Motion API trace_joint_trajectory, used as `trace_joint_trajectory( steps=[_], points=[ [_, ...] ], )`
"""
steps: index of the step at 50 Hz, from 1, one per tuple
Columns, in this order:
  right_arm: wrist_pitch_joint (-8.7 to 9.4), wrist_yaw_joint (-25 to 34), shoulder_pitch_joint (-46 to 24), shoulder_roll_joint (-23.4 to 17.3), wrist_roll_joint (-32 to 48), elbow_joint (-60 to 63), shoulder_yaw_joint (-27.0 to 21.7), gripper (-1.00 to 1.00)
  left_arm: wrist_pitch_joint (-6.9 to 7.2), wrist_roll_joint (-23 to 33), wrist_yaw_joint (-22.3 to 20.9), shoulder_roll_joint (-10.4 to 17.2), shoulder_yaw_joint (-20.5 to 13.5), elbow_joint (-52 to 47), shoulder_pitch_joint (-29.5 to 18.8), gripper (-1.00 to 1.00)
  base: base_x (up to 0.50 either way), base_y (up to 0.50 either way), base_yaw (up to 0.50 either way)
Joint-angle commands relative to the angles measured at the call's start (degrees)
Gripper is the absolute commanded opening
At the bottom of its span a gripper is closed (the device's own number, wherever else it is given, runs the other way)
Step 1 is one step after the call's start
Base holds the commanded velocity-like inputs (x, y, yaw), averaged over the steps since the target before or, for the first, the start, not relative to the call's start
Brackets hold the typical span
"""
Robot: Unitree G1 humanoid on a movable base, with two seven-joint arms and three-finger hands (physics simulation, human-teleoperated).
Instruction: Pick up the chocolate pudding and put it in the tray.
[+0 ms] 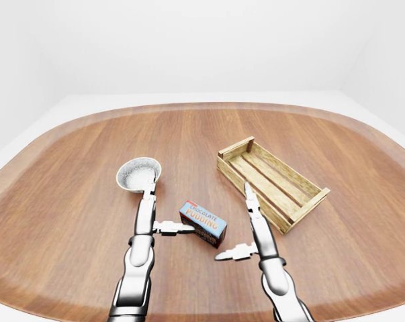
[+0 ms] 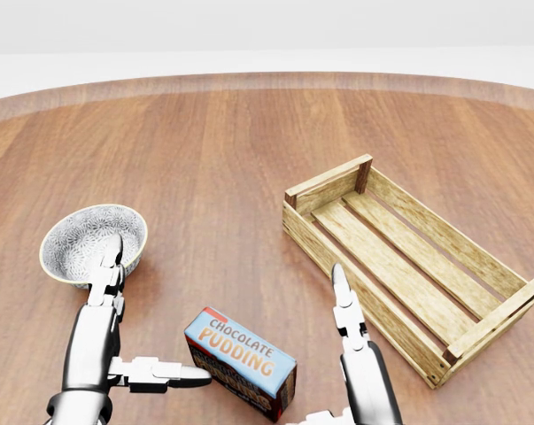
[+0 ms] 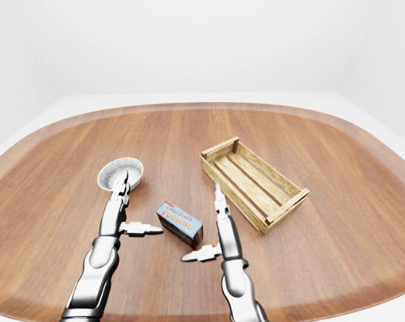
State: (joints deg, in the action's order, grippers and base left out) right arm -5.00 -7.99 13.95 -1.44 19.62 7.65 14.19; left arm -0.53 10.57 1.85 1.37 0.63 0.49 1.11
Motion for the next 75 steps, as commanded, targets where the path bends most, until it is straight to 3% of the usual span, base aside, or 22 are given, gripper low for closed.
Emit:
trace_joint_trajectory(
  steps=[1,5,6,23,30,33,44,45,55,58,61,63,65,70,73,75],
  points=[
    [0.0,-1.85,-1.14,0.23,1.57,-5.64,0.74,1.0,0.6,-5.26,-2.67,-0.5,-1.18,-1.12,0.23,1.0,0.0,0.0,0.0],
    [0.0,-0.02,-1.29,0.56,1.48,-2.04,1.08,1.0,0.59,-5.29,-2.69,-0.5,-1.18,-1.12,0.23,1.0,0.0,0.0,0.0],
    [0.0,-1.42,-2.29,0.52,2.03,-6.55,1.0,1.0,0.57,-5.24,-2.66,-0.49,-1.17,-1.11,0.23,1.0,0.0,0.0,0.0],
    [0.0,-0.16,-5.12,1.87,2.67,-8.62,1.04,1.0,0.57,-5.26,-2.66,-0.5,-1.18,-1.11,0.23,1.0,0.0,0.0,0.0],
    [0.0,-1.21,-9.63,2.87,2.73,-20.01,-1.35,1.0,0.56,-5.28,-2.66,-0.51,-1.18,-1.11,0.23,1.0,0.0,0.0,0.0],
    [0.0,0.69,-9.36,3.43,2.63,-16.15,-1.48,1.0,0.59,-5.26,-2.68,-0.5,-1.17,-1.12,0.23,1.0,0.0,0.0,0.0],
    [0.0,-0.38,-12.62,4.16,4.44,-22.31,-2.37,1.0,0.54,-5.26,-2.66,-0.5,-1.18,-1.1,0.22,1.0,0.0,0.0,0.0],
    [0.0,-2.17,-13.89,4.01,5.29,-27.03,-2.62,1.0,0.59,-5.27,-2.66,-0.51,-1.18,-1.12,0.23,1.0,0.0,0.0,0.0],
    [0.0,-1.56,-14.57,4.7,6.14,-27.43,-2.77,1.0,0.58,-5.28,-2.67,-0.51,-1.18,-1.11,0.23,1.0,0.0,0.0,0.0],
    [0.0,-2.18,-15.15,4.88,6.89,-29.77,-2.87,1.0,-0.04,-5.35,-2.68,-0.51,-1.18,-0.18,-0.03,1.0,0.0,0.0,0.0],
    [0.0,-2.18,-15.08,5.1,7.41,-29.65,-2.57,1.0,0.77,-5.42,-2.82,-0.49,-1.17,-1.13,0.11,1.0,0.0,0.0,0.0],
    [0.0,-4.81,-16.6,4.87,8.49,-35.81,-2.82,1.0,0.8,-5.43,-2.86,-0.48,-1.18,-1.19,0.15,1.0,0.0,0.0,0.0],
    [0.0,-2.59,-15.12,5.46,8.28,-30.94,-2.51,1.0,0.59,-5.46,-2.89,-0.46,-1.22,-0.94,0.11,1.0,0.0,0.0,0.0],
    [0.0,-3.09,-15.35,5.4,8.69,-32.22,-2.19,1.0,0.57,-5.48,-2.91,-0.47,-1.22,-0.89,0.08,1.0,0.0,0.0,0.0],
    [0.0,-6.97,-17.44,5.15,10.62,-40.55,-2.48,1.0,0.4,-5.47,-2.9,-0.48,-1.21,-0.69,0.05,1.0,0.0,0.0,0.0],
    [0.0,-4.31,-16.18,5.66,9.91,-35.61,-2.61,1.0,0.41,-5.44,-2.88,-0.5,-1.17,-0.75,0.1,1.0,0.0,0.0,0.0]
  ],
)
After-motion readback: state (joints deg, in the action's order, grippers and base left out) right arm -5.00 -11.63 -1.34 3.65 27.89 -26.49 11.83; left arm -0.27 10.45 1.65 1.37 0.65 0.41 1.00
